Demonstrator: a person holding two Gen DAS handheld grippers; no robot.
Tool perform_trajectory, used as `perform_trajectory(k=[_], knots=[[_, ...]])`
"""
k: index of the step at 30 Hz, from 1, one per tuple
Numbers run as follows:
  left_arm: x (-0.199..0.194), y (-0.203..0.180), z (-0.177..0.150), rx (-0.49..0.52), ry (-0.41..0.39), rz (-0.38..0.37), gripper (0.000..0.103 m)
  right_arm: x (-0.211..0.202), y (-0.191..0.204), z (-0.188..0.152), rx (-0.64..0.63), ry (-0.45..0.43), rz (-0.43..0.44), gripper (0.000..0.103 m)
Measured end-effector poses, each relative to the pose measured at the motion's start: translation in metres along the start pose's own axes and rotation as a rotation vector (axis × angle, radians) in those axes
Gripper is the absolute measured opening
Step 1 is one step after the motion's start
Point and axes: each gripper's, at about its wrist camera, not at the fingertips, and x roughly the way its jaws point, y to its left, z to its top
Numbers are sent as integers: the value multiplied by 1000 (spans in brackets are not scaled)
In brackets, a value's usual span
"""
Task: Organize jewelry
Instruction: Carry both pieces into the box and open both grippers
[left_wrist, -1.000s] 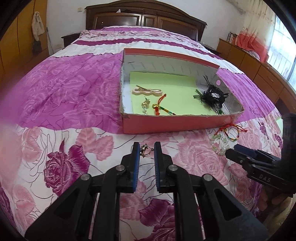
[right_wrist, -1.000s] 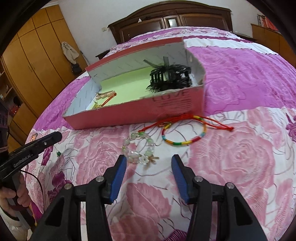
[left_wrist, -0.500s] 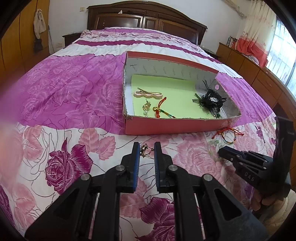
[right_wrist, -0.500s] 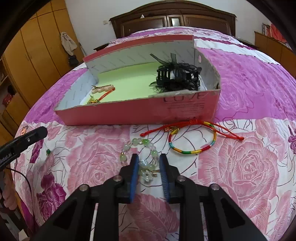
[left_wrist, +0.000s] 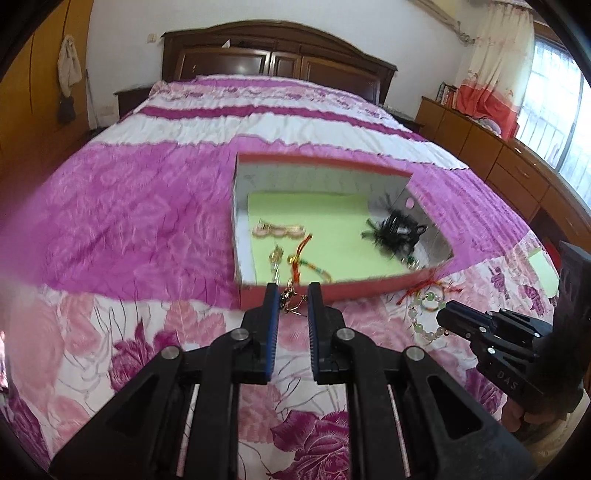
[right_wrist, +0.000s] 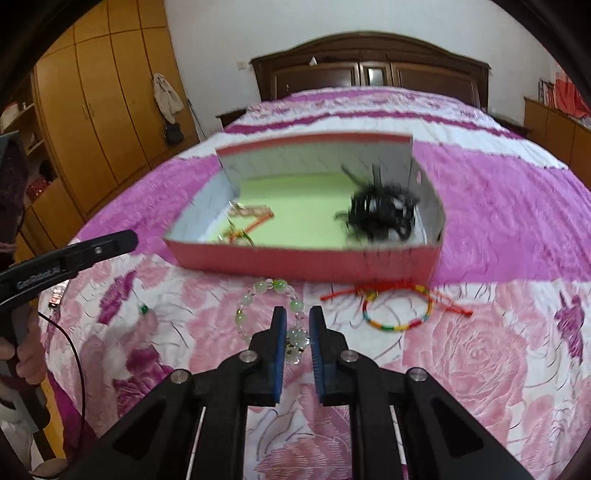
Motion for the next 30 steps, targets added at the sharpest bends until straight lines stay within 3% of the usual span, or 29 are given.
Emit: perform_trajectory(k=[12, 22, 30], knots=[[-12, -13, 43, 42, -105, -12, 7, -30, -8, 43, -13, -149, -29, 14], [20, -20, 65, 29, -137, -9, 7, -13, -17, 76, 4, -209, -45, 14], [62, -20, 80, 25, -130, 14, 7, 22, -18, 99, 2, -209, -58, 14]])
